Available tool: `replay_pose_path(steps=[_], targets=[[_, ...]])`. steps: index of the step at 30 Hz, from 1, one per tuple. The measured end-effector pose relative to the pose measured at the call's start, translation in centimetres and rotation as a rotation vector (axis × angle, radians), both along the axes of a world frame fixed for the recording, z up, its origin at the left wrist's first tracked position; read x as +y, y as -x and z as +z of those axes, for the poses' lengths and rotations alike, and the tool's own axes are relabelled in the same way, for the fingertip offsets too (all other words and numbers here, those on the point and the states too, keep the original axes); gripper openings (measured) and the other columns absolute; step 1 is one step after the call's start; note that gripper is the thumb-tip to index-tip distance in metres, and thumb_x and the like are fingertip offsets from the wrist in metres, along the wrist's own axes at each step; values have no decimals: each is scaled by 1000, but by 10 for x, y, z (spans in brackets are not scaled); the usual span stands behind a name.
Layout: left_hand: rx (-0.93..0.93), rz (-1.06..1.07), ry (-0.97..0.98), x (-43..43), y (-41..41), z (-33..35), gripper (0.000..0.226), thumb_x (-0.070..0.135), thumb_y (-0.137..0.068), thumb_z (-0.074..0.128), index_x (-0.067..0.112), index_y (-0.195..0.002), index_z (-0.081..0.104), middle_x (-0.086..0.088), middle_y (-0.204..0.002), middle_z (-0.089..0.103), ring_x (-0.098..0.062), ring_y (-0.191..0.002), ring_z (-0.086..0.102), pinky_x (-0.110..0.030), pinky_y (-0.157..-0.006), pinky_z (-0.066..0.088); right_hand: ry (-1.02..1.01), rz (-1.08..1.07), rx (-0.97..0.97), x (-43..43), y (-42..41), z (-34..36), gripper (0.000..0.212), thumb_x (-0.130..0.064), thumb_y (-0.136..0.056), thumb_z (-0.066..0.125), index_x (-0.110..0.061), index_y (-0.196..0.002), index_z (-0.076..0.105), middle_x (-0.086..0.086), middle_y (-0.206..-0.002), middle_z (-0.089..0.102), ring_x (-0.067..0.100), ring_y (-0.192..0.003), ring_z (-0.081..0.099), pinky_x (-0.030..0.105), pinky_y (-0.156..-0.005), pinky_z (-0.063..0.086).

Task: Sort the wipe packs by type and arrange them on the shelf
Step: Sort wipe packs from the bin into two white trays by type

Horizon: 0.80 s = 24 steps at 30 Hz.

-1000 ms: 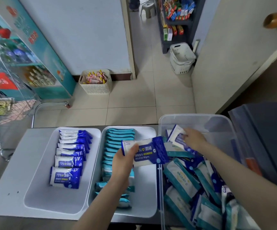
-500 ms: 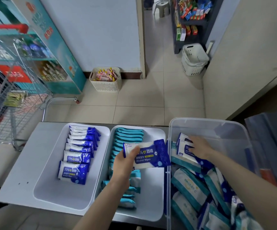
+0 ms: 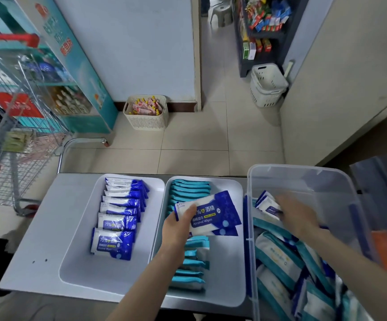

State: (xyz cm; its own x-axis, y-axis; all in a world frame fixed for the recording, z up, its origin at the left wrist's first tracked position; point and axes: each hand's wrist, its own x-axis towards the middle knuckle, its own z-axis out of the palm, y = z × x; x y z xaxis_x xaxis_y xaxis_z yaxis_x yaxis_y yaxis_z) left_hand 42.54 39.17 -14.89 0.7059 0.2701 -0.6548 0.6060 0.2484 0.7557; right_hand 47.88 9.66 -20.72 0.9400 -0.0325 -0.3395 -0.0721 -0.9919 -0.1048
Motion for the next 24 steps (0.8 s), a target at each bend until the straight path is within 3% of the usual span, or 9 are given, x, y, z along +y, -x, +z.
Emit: replay_pose_path(steps=[2,4,8,10,14,19,24], targets=[[-8,-26,5,10,-1,3,21,27,-87,68,14,-103,65,-7,-93,74,-21,-83,71,-29,-66,57,1,-58,14,7,5,6,18,-22,-91,52,-20,-109,52,7,-110,63,29,-96,60,36,-77,47],[-15,-42,4,25,-1,7,21,25,-86,69,12,-103,65,-7,-89,75,-21,-81,72,-32,-67,59,-95,-191,-96,17,9,27,11,-22,-90,55,-17,-100,54,11,-103,64,34,-91,59,37,-73,44],[-33,-79,-87,85,-1,13,11,21,-87,69,12,-91,64,-2,-76,73,-9,-61,69,-22,-51,54,-272,-351,-298,41,23,73,16,-8,-88,57,-9,-103,55,16,-102,61,38,-94,57,36,-71,37],[-32,-81,-196,127,-1,11,16,23,-85,71,12,-94,65,-6,-86,73,-14,-67,68,-25,-54,54,-364,-360,-315,64,34,92,19,-7,-87,58,-10,-105,56,15,-105,64,37,-96,58,39,-78,42],[-62,-120,-387,209,6,5,13,24,-86,70,13,-94,68,2,-76,72,-14,-65,67,-27,-55,54,-401,-286,-228,135,49,117,32,-12,-87,62,-11,-119,56,14,-116,63,36,-105,57,37,-84,39],[47,-559,-629,271,15,-30,9,32,-84,70,25,-87,65,5,-79,71,-16,-76,67,-34,-72,54,-496,-169,-22,252,59,117,48,-21,-92,58,-15,-137,44,5,-138,51,25,-123,49,28,-96,35],[113,-1189,-1033,297,9,-56,31,36,-77,66,26,-106,61,9,-93,63,-15,-94,62,-25,-70,41,-528,121,99,341,63,85,36,-21,-89,54,-26,-124,49,-7,-123,57,19,-111,53,28,-77,36]])
